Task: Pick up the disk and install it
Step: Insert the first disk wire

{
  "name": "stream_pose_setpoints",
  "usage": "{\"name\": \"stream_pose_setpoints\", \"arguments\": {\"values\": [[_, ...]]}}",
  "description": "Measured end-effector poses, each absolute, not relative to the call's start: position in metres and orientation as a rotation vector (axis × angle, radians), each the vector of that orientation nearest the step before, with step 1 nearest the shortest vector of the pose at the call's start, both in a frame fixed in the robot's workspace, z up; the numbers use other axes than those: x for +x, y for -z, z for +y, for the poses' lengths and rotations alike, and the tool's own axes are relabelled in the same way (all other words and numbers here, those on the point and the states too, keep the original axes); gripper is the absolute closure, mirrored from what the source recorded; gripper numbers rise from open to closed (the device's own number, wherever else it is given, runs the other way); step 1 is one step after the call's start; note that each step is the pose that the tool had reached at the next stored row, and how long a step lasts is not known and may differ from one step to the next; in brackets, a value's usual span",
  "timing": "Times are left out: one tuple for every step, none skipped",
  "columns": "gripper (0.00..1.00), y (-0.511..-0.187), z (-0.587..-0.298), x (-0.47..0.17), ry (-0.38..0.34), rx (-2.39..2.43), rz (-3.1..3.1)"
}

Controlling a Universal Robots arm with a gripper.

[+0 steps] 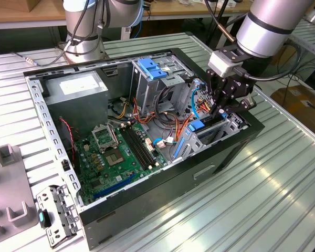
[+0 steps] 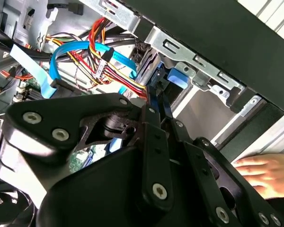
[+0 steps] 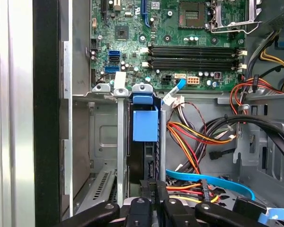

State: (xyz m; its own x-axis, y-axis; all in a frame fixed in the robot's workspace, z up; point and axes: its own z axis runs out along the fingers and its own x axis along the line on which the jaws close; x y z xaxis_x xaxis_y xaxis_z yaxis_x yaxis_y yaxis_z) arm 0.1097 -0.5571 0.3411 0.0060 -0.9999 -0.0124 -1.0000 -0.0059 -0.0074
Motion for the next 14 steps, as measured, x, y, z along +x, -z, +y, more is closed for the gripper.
{"name": "stream_pose_setpoints", "arguments": {"values": [[0.84, -0.341, -0.557, 0.110, -0.006, -2.218, 2.205], [0.84, -0.341, -0.557, 0.110, -0.006, -2.218, 2.205], [0.84, -0.341, -0.557, 0.110, -0.006, -2.218, 2.205], [0.83, -0.342, -0.557, 0.110, -0.006, -2.218, 2.205], [0.76, -0.343, -0.557, 0.110, -0.006, -2.218, 2.205], [0.76, -0.344, -0.557, 0.110, -0.006, -2.218, 2.205], [0.76, -0.345, -0.557, 0.110, -0.005, -2.219, 2.205], [0.76, -0.347, -0.557, 0.110, -0.004, -2.219, 2.206], [0.76, -0.349, -0.557, 0.110, -0.003, -2.219, 2.206], [0.76, -0.351, -0.557, 0.110, -0.003, -2.219, 2.205], [0.76, -0.353, -0.557, 0.110, -0.003, -2.219, 2.205], [0.76, -0.355, -0.557, 0.110, -0.003, -2.219, 2.205], [0.76, -0.355, -0.557, 0.110, -0.003, -2.219, 2.205], [0.84, -0.355, -0.557, 0.110, -0.003, -2.219, 2.205]]}}
